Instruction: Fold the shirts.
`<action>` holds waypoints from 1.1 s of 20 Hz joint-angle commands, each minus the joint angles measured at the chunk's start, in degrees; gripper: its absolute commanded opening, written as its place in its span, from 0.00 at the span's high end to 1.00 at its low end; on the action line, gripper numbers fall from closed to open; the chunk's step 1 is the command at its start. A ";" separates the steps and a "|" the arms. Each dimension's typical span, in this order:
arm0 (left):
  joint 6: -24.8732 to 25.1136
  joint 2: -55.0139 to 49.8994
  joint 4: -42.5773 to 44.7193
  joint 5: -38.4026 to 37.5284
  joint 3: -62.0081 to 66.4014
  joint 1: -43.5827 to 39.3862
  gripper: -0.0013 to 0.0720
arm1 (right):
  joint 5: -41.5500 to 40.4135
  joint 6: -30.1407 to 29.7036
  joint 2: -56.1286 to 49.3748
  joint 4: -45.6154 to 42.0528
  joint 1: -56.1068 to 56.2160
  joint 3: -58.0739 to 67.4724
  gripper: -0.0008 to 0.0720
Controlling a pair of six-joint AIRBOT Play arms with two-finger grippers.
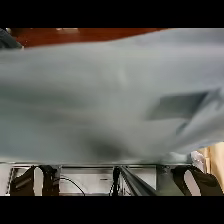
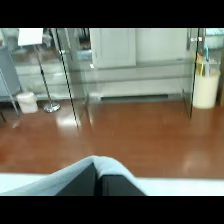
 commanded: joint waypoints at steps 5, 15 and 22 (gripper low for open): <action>-1.92 2.23 0.72 -22.75 -8.46 3.76 0.95 | 23.93 0.11 -5.97 -3.58 0.02 -4.17 0.95; 12.87 -9.33 -20.87 11.89 -58.47 3.65 0.95 | -15.80 -9.05 -33.31 7.28 4.26 -28.85 0.95; 26.40 -30.75 -20.90 48.02 -56.04 -18.47 0.95 | -37.05 -13.18 -46.07 5.86 12.15 -28.85 0.95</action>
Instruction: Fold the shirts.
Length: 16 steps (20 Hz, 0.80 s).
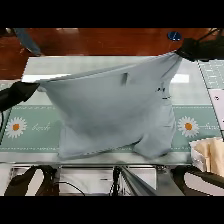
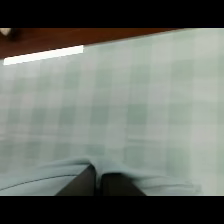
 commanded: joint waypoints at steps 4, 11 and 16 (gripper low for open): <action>11.13 -18.53 -0.68 30.53 3.17 -19.78 0.95 | -12.76 -2.45 -7.91 -4.09 1.99 -0.26 0.95; 11.08 -32.15 -0.68 39.54 6.56 -24.92 0.95 | -14.21 -4.70 -14.82 -4.72 1.97 -0.26 0.95; 11.04 -36.89 -0.70 28.30 6.62 -25.33 0.95 | -6.12 -4.04 -18.88 -3.87 1.97 -0.26 0.95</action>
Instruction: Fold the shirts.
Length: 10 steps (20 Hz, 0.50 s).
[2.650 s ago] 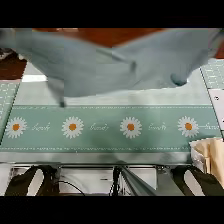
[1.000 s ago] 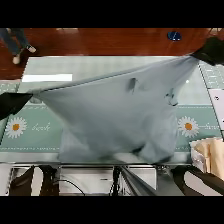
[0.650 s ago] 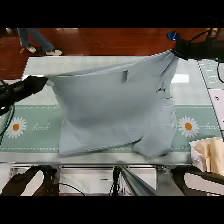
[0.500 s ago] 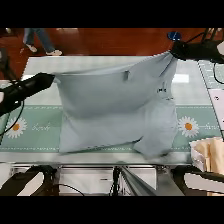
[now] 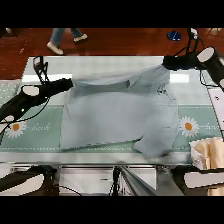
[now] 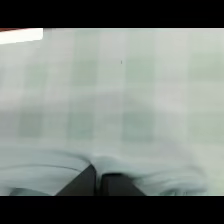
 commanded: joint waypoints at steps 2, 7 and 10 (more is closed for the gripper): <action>0.15 -1.77 0.02 -5.77 1.70 1.05 0.58 | 3.96 0.13 -0.94 3.65 -0.15 0.22 0.53; -7.54 6.95 10.03 -43.17 10.69 19.04 0.52 | 20.65 -0.50 9.66 -5.44 -4.22 5.22 0.32; -18.78 11.63 20.35 -68.78 7.15 28.98 0.54 | 33.92 0.02 15.65 -20.83 -8.15 4.37 0.32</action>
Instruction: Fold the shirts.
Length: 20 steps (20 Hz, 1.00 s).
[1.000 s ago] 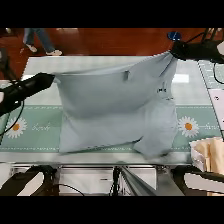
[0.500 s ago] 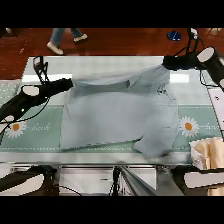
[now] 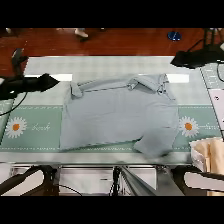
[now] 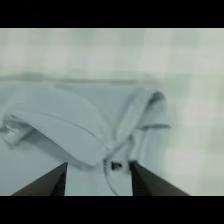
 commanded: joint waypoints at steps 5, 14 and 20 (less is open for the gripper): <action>-12.46 13.81 10.45 -34.07 -17.90 10.71 0.24 | 10.27 -1.62 10.08 -2.12 -13.49 -14.12 0.32; -11.72 15.17 24.17 -31.63 -26.82 12.09 0.14 | 9.81 -6.19 10.64 2.75 -16.09 -27.52 0.32; -10.38 11.15 18.99 -23.78 -28.50 13.11 0.15 | 9.79 -6.54 10.62 2.69 -16.09 -27.52 0.32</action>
